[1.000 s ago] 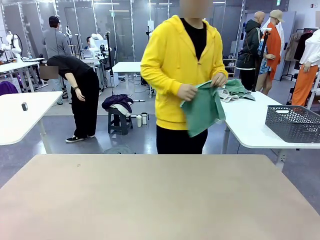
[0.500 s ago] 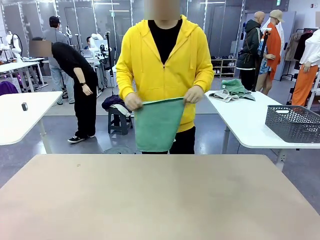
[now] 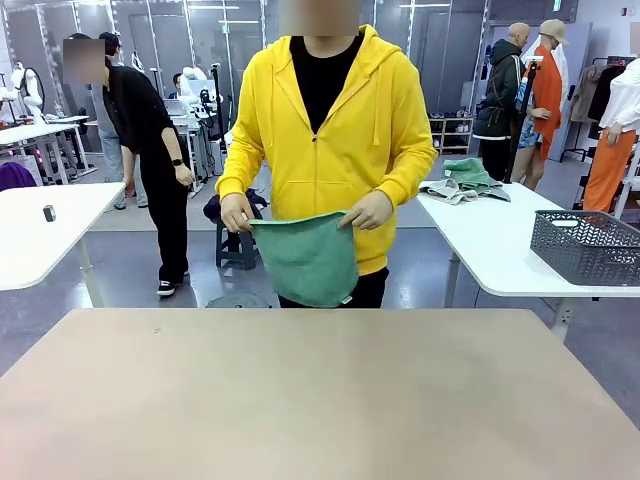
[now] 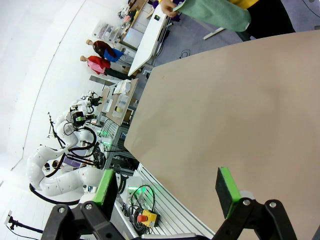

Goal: Fold the towels and place them in the basket.
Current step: When a person lays out a Towel with hook on the table, fold it in half twice.

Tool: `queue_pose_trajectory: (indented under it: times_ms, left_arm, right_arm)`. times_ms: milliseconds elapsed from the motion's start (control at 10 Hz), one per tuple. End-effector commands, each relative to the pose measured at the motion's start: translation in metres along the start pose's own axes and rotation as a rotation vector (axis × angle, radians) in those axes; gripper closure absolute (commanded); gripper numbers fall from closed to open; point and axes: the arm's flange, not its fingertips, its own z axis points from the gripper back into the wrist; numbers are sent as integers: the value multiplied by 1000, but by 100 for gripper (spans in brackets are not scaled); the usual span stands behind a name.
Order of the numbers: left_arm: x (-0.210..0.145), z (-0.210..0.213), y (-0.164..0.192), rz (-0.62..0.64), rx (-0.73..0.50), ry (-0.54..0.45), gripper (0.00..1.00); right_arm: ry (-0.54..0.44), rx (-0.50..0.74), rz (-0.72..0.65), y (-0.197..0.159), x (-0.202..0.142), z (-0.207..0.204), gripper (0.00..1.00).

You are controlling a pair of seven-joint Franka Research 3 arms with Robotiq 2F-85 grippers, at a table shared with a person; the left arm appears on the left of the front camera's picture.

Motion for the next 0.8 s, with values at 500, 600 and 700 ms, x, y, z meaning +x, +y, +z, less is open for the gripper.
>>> queue_pose_trajectory:
  times_ms: [500,600,700]
  left_arm:
    - [1,1,0,-18,-18,-6,0]
    - [1,1,0,-18,-18,-6,0]
    - [1,1,0,-18,-18,-6,0]
  right_arm:
    - [3,8,9,0,0,1,0]
    - [3,8,9,0,0,1,0]
    - [3,8,9,0,0,1,0]
